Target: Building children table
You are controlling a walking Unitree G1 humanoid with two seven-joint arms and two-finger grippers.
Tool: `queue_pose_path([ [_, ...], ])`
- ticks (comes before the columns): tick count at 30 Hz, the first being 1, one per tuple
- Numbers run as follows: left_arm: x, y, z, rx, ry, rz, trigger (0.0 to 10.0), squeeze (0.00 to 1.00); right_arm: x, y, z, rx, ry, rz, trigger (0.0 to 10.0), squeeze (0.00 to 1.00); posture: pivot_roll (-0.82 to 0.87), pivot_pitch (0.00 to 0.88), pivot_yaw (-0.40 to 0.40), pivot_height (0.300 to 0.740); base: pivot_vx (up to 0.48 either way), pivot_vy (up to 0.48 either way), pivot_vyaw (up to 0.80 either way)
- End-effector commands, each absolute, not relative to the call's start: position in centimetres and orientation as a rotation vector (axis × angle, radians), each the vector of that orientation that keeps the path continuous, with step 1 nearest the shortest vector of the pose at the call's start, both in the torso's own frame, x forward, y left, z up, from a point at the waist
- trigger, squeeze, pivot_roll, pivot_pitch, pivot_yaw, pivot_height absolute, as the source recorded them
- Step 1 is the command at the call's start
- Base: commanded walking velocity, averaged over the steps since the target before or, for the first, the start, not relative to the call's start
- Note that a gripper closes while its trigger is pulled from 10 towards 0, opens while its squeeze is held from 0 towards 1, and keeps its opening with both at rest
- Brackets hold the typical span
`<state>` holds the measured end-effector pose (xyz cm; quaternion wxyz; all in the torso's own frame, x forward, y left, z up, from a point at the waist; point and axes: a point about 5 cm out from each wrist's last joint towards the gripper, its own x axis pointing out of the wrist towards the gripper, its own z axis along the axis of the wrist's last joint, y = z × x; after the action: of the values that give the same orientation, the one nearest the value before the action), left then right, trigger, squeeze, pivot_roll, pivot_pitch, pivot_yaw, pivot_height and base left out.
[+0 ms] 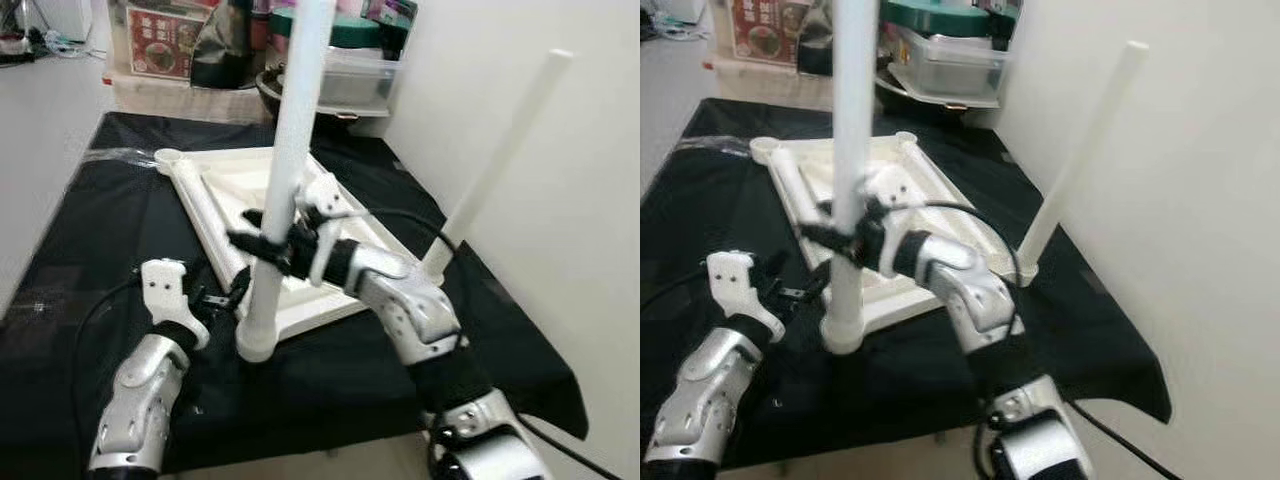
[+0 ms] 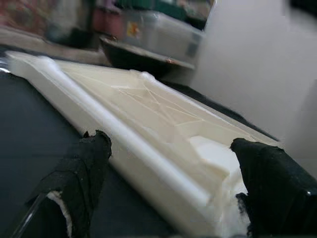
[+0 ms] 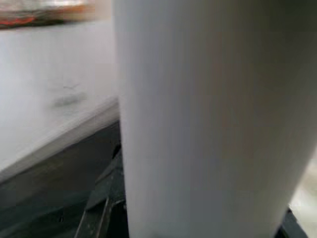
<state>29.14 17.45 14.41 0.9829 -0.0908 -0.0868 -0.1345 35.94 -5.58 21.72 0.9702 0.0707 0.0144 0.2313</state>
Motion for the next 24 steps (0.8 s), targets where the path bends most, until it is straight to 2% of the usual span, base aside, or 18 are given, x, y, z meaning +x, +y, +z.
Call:
queue_pose_path([
  [1,28.9,17.2,14.1,-0.196,-0.171,-0.280,10.0,0.00,36.2,-11.7,17.3,0.058,0.210,0.054,0.0,0.00,0.16,0.000,-0.216,0.740,0.000,0.000,0.00],
  [5,28.9,17.2,14.1,-0.199,-0.171,-0.283,10.0,0.00,34.3,-12.5,16.6,0.044,0.214,0.001,0.0,0.00,0.15,0.000,-0.207,0.740,0.000,0.000,0.00],
  [6,28.9,17.3,14.1,-0.199,-0.170,-0.283,10.0,0.00,33.5,-11.6,16.4,0.066,0.223,0.040,1.8,0.00,0.14,0.000,-0.197,0.740,0.000,0.000,0.00],
  [7,28.9,17.3,14.1,-0.199,-0.170,-0.283,10.0,0.00,33.4,-11.3,16.4,0.072,0.223,0.049,1.8,0.00,0.14,0.000,-0.197,0.740,0.000,0.000,0.00],
  [8,28.9,17.3,14.1,-0.199,-0.169,-0.284,10.0,0.00,33.3,-10.2,16.8,0.133,0.204,0.169,10.0,0.00,0.14,0.000,-0.190,0.740,0.000,0.000,0.00],
  [9,28.9,17.3,14.1,-0.198,-0.168,-0.285,10.0,0.00,33.1,-9.4,17.1,0.177,0.190,0.258,10.0,0.00,0.14,0.000,-0.189,0.740,0.000,0.000,0.00],
  [10,28.9,17.3,14.1,-0.198,-0.168,-0.285,10.0,0.00,33.1,-9.4,17.1,0.177,0.190,0.258,10.0,0.00,0.14,0.000,-0.189,0.740,0.000,0.000,0.00],
  [11,29.0,17.4,14.1,-0.197,-0.166,-0.288,10.0,0.00,33.1,-8.2,18.2,0.234,0.133,0.391,10.0,1.00,0.14,0.000,-0.187,0.740,0.000,0.000,0.00],
  [14,29.0,17.3,14.1,-0.195,-0.164,-0.291,10.0,0.00,33.3,-7.8,19.9,0.256,0.059,0.513,10.0,1.00,0.14,0.000,-0.187,0.740,0.000,0.000,0.00],
  [15,29.0,17.3,14.0,-0.195,-0.163,-0.292,10.0,0.00,33.3,-7.7,20.5,0.245,0.035,0.577,10.0,0.33,0.14,0.000,-0.188,0.740,0.000,0.000,0.00],
  [16,29.0,17.3,14.0,-0.195,-0.163,-0.292,10.0,0.00,33.3,-7.7,20.5,0.245,0.035,0.577,10.0,0.33,0.14,0.000,-0.188,0.740,0.000,0.000,0.00],
  [17,29.0,17.3,14.0,-0.196,-0.164,-0.292,10.0,0.00,32.6,-7.5,21.9,0.231,-0.030,0.783,10.0,0.00,0.14,0.000,-0.191,0.740,0.000,0.000,0.00],
  [19,29.1,17.3,14.0,-0.197,-0.165,-0.291,10.0,0.00,31.9,-7.4,22.6,0.190,-0.085,0.982,10.0,0.00,0.15,0.000,-0.195,0.740,0.000,0.000,0.00],
  [20,29.1,17.3,14.0,-0.197,-0.165,-0.291,10.0,0.00,31.9,-7.4,22.6,0.190,-0.085,0.982,10.0,0.00,0.15,0.000,-0.195,0.740,0.000,0.000,0.00],
  [22,29.1,17.3,14.0,-0.198,-0.167,-0.290,10.0,0.00,31.3,-7.2,22.6,0.127,-0.100,1.135,10.0,0.00,0.15,0.000,-0.200,0.740,0.000,0.000,0.00],
  [24,29.1,17.3,14.1,-0.199,-0.168,-0.290,10.0,0.00,31.2,-7.1,22.4,0.104,-0.096,1.177,10.0,0.00,0.15,0.000,-0.200,0.740,0.000,0.000,0.00],
])
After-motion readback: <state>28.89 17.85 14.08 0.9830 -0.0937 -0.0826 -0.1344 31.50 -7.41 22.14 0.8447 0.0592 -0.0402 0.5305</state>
